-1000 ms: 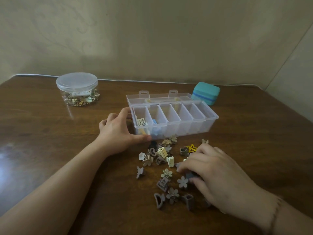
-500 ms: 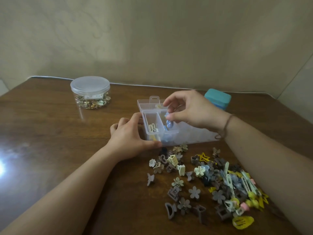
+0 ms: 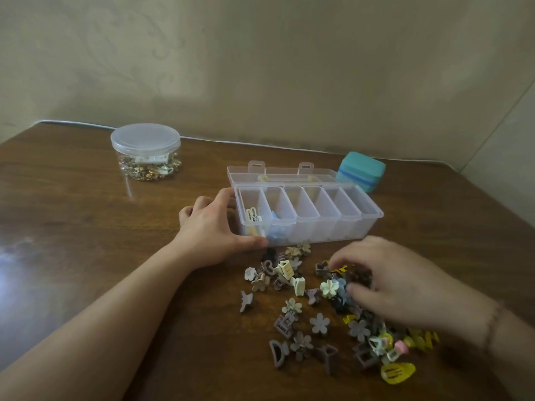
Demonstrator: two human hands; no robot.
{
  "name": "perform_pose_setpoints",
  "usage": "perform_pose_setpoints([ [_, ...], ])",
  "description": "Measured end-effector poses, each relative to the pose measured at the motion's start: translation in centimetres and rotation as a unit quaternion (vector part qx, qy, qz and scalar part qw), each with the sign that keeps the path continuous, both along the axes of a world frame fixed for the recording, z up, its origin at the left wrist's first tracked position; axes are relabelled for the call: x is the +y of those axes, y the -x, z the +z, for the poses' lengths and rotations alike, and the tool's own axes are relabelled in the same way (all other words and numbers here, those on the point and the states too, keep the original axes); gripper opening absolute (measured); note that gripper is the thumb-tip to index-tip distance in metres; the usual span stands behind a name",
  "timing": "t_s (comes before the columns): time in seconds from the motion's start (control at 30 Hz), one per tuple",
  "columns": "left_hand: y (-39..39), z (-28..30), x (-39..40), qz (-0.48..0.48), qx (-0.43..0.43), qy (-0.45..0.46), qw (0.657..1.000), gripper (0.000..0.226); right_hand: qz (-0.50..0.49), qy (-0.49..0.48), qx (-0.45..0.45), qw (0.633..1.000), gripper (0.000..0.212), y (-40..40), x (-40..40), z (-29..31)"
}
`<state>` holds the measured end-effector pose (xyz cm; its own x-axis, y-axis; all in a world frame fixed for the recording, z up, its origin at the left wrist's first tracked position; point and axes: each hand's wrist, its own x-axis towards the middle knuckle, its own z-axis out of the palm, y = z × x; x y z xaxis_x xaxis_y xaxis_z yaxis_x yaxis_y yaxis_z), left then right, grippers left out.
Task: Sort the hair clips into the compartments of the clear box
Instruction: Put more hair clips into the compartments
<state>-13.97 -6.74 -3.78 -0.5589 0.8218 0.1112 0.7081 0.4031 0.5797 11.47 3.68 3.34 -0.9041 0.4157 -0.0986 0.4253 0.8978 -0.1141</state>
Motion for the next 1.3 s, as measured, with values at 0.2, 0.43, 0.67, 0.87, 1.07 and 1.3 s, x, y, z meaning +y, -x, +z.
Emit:
perform_pose_setpoints([
  [0.2, -0.1, 0.1, 0.0, 0.005, 0.001, 0.003, 1.0, 0.107, 0.01, -0.004, 0.022, 1.0, 0.049, 0.3, -0.8, -1.3],
  [0.43, -0.3, 0.4, -0.1, -0.001, 0.004, -0.005, 1.0, 0.1, 0.028, -0.033, 0.018, 0.999, 0.06, 0.6, 0.5, -0.5],
  [0.67, 0.1, -0.1, 0.0, -0.004, 0.003, -0.008, 1.0, 0.099, 0.013, 0.087, 0.12, 0.989, 0.042, 1.2, 2.3, -0.9],
  [0.87, 0.2, -0.2, 0.0, -0.007, 0.004, -0.01, 1.0, 0.099, -0.019, 0.243, 0.212, 0.946, 0.037, 2.7, 4.0, 2.3],
  [1.07, 0.3, -0.2, 0.0, -0.008, 0.007, -0.008, 1.0, 0.099, 0.0, 0.225, 0.335, 0.915, 0.027, 9.4, 4.2, 2.6],
  [1.3, 0.4, -0.4, 0.1, -0.008, 0.005, -0.009, 1.0, 0.1, -0.038, 0.088, 0.304, 0.948, 0.018, 9.7, 4.8, 1.1],
])
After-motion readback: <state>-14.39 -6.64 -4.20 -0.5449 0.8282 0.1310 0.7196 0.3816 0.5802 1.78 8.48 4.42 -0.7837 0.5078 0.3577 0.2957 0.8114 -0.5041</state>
